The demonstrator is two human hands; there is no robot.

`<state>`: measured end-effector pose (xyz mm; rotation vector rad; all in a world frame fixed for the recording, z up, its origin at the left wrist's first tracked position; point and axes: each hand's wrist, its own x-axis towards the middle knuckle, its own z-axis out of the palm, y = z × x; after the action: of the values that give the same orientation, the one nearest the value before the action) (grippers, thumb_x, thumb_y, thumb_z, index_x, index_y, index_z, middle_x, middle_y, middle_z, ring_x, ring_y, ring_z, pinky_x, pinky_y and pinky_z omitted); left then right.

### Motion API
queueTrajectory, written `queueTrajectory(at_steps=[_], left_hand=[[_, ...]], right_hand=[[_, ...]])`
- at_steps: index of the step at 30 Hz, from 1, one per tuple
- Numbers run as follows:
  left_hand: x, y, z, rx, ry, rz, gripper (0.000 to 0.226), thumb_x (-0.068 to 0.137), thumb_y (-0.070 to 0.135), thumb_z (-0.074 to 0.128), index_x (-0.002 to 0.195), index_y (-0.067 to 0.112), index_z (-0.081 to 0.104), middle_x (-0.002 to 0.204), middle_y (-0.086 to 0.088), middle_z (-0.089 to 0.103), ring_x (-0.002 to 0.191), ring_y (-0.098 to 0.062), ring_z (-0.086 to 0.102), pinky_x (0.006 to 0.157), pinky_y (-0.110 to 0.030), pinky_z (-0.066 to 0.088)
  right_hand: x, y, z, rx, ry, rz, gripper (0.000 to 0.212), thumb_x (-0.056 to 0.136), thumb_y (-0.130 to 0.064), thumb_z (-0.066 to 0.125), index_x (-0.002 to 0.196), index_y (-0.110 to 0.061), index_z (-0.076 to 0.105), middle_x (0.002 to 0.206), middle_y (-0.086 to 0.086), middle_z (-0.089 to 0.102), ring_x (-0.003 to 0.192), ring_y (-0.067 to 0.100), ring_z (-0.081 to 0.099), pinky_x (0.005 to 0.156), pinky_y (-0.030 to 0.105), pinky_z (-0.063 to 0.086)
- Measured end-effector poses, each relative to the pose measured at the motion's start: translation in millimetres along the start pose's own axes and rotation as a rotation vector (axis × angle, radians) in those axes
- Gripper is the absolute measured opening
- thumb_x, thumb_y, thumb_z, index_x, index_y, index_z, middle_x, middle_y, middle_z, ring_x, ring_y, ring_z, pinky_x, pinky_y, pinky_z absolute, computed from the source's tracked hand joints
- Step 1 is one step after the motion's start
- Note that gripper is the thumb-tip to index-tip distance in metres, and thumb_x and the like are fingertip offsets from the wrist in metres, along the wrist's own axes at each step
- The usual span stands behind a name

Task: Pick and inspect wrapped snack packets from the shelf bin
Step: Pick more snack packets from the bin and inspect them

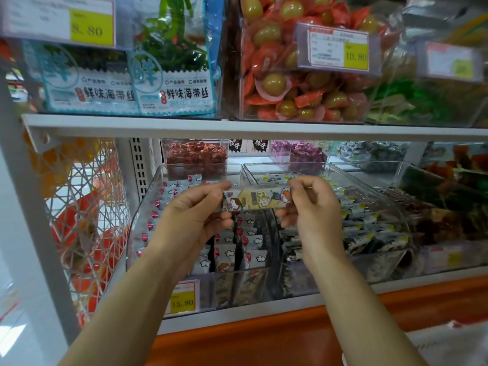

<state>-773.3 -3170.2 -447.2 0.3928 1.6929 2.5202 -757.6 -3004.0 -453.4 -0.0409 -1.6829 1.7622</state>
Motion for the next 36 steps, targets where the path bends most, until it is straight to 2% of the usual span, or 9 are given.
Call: queueTrajectory(at_steps=[4, 8, 11, 16, 20, 25, 29, 34, 36], left_hand=[[0, -1, 1, 0.143, 0.026, 0.027, 0.013, 0.089, 0.016, 0.056, 0.088, 0.01, 0.068, 0.077, 0.002, 0.065, 0.064, -0.01, 0.058, 0.061, -0.021, 0.055], [2, -5, 2, 0.261, 0.05, 0.094, 0.013, 0.091, 0.012, 0.056, 0.098, 0.019, 0.064, 0.072, 0.008, 0.068, 0.065, -0.004, 0.063, 0.063, -0.019, 0.055], [1, -4, 3, 0.27, 0.022, 0.099, 0.022, 0.091, 0.01, 0.056, 0.107, 0.023, 0.061, 0.08, 0.007, 0.071, 0.076, -0.005, 0.069, 0.068, -0.016, 0.055], [-2, -2, 2, 0.386, -0.047, 0.121, 0.03, 0.091, 0.011, 0.055, 0.113, 0.031, 0.058, 0.111, 0.0, 0.064, 0.09, -0.01, 0.068, 0.083, -0.021, 0.054], [-2, -1, 3, 0.473, -0.065, 0.076, 0.028, 0.089, 0.016, 0.059, 0.115, 0.025, 0.064, 0.105, 0.002, 0.068, 0.093, -0.012, 0.067, 0.089, -0.029, 0.053], [-2, -1, 9, 0.58, 0.044, 0.121, 0.006, 0.083, 0.023, 0.066, 0.086, 0.017, 0.068, 0.088, -0.011, 0.067, 0.078, -0.023, 0.062, 0.076, -0.04, 0.053], [0, 2, 5, 0.608, 0.059, 0.136, 0.019, 0.083, 0.025, 0.066, 0.075, 0.008, 0.069, 0.064, -0.005, 0.059, 0.05, -0.006, 0.048, 0.047, -0.016, 0.04], [-1, 6, 3, 0.664, 0.039, 0.187, 0.027, 0.085, 0.019, 0.064, 0.06, 0.011, 0.064, 0.038, 0.012, 0.05, 0.033, 0.002, 0.042, 0.037, -0.008, 0.033], [-2, 7, 4, 0.669, 0.03, 0.214, 0.027, 0.086, 0.017, 0.062, 0.06, 0.011, 0.064, 0.035, 0.012, 0.049, 0.032, 0.002, 0.043, 0.036, -0.007, 0.033]], right_hand=[[1, 3, 0, 0.139, -0.082, 0.136, 0.015, 0.092, -0.02, 0.056, 0.08, -0.011, 0.055, 0.077, 0.002, 0.056, 0.059, 0.008, 0.061, 0.057, 0.03, 0.057], [3, 5, 1, 0.135, -0.174, 0.114, 0.01, 0.09, -0.012, 0.059, 0.082, -0.015, 0.064, 0.089, 0.005, 0.063, 0.081, 0.014, 0.066, 0.069, 0.032, 0.058], [4, 7, 0, 0.043, -0.241, 0.088, 0.015, 0.085, -0.015, 0.065, 0.079, -0.025, 0.073, 0.091, -0.007, 0.071, 0.098, 0.018, 0.065, 0.086, 0.041, 0.053], [2, 5, 0, 0.068, -0.232, 0.1, 0.024, 0.085, -0.01, 0.065, 0.065, -0.022, 0.072, 0.069, -0.006, 0.068, 0.069, 0.011, 0.067, 0.057, 0.027, 0.055], [2, 6, 0, -0.044, -0.172, 0.007, 0.024, 0.084, -0.016, 0.066, 0.063, -0.027, 0.07, 0.065, -0.01, 0.065, 0.07, 0.015, 0.064, 0.062, 0.035, 0.057], [0, 5, 1, -0.192, -0.239, -0.127, 0.014, 0.083, -0.02, 0.067, 0.07, -0.019, 0.069, 0.064, -0.015, 0.063, 0.063, -0.001, 0.057, 0.06, 0.012, 0.045], [1, 3, -2, -0.162, -0.3, -0.1, 0.014, 0.083, -0.018, 0.068, 0.07, -0.024, 0.07, 0.064, -0.018, 0.064, 0.062, -0.006, 0.057, 0.058, 0.009, 0.044], [4, 4, -6, -0.093, -0.371, 0.04, 0.016, 0.083, -0.018, 0.067, 0.071, -0.026, 0.074, 0.074, -0.012, 0.067, 0.076, 0.007, 0.063, 0.07, 0.032, 0.055], [5, 2, -7, -0.014, -0.38, 0.099, 0.02, 0.084, -0.011, 0.065, 0.069, -0.022, 0.074, 0.079, -0.001, 0.068, 0.075, 0.011, 0.065, 0.062, 0.032, 0.056]])
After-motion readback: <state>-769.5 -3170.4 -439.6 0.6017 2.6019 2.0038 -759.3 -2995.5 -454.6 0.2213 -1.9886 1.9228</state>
